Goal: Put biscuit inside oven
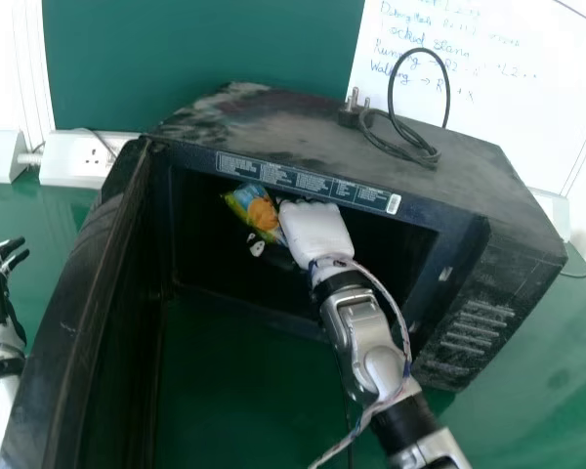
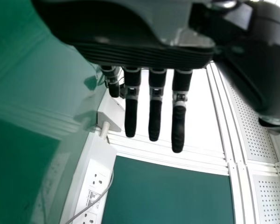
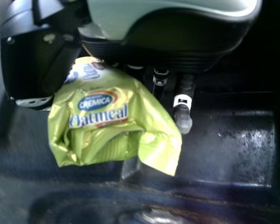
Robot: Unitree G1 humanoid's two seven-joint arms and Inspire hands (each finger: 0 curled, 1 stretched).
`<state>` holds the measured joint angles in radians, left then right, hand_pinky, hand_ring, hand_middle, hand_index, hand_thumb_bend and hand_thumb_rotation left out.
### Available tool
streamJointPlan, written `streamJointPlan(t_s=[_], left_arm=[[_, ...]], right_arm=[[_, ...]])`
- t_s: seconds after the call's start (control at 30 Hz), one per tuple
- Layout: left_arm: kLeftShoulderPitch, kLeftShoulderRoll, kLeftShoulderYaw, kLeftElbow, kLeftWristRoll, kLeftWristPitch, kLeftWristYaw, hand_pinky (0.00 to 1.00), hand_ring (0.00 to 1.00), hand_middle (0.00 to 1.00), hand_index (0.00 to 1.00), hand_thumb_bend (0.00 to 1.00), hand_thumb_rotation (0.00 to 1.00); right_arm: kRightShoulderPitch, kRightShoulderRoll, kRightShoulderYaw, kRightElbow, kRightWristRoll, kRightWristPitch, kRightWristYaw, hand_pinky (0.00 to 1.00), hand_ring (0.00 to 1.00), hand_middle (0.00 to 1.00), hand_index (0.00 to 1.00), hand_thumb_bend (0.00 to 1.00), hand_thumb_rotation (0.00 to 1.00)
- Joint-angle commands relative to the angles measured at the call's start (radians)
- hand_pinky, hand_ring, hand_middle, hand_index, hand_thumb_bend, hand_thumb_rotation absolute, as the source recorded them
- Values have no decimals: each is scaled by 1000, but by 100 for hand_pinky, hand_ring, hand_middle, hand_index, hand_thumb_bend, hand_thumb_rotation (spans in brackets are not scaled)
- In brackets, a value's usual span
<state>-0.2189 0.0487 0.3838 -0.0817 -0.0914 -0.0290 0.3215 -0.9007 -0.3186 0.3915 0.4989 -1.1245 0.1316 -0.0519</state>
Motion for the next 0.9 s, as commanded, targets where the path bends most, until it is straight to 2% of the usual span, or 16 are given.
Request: streamJointPlan(t_s=[0.0, 0.3, 0.4, 0.5, 0.53, 0.57, 0.6, 0.63, 0.7, 0.77, 0.87], left_arm=[[13, 1, 0, -14, -4, -9, -6, 71, 68, 70, 50, 50, 4], [17, 2, -1, -19, -3, -8, -8, 70, 67, 69, 50, 50, 4], [17, 1, -1, -25, -1, 2, -4, 70, 67, 70, 50, 50, 4], [16, 2, 0, -22, -2, -1, -7, 71, 68, 70, 50, 50, 4], [15, 4, 1, -20, -2, -2, -8, 71, 68, 70, 50, 50, 4], [14, 4, 1, -18, -1, -2, -8, 71, 68, 70, 50, 50, 4], [14, 4, 1, -18, 0, -3, -7, 71, 68, 70, 50, 50, 4], [13, 3, 1, -17, 1, -2, -6, 71, 68, 70, 50, 50, 4], [13, 3, 1, -15, 3, -5, -4, 70, 67, 70, 50, 50, 4], [13, 4, 1, -14, 3, -7, -6, 70, 67, 69, 50, 50, 4], [12, 2, 2, -17, -1, -2, -7, 70, 67, 69, 50, 50, 4]], right_arm=[[-40, -12, 13, 34, 16, -10, -44, 13, 21, 47, 49, 53, 0], [-94, -30, 43, 166, 60, -29, -105, 15, 22, 47, 49, 53, 0], [-94, -33, 46, 167, 76, -24, -108, 15, 22, 47, 49, 53, 0], [-74, -33, 43, 108, 92, 8, -55, 20, 28, 47, 49, 53, 0], [-66, -34, 44, 81, 95, 22, -29, 23, 32, 48, 60, 55, 0], [-59, -36, 46, 54, 97, 36, 0, 25, 34, 48, 65, 55, 0], [-52, -40, 48, 26, 98, 50, 34, 31, 40, 51, 71, 72, 18], [-45, -45, 52, -3, 95, 64, 71, 39, 47, 56, 74, 80, 30], [-27, -56, 56, -64, 92, 90, 142, 57, 62, 68, 80, 88, 48], [-5, -67, 57, -125, 90, 108, 200, 66, 70, 76, 83, 92, 59], [30, -80, 53, -211, 84, 136, 271, 71, 80, 87, 88, 95, 68]])
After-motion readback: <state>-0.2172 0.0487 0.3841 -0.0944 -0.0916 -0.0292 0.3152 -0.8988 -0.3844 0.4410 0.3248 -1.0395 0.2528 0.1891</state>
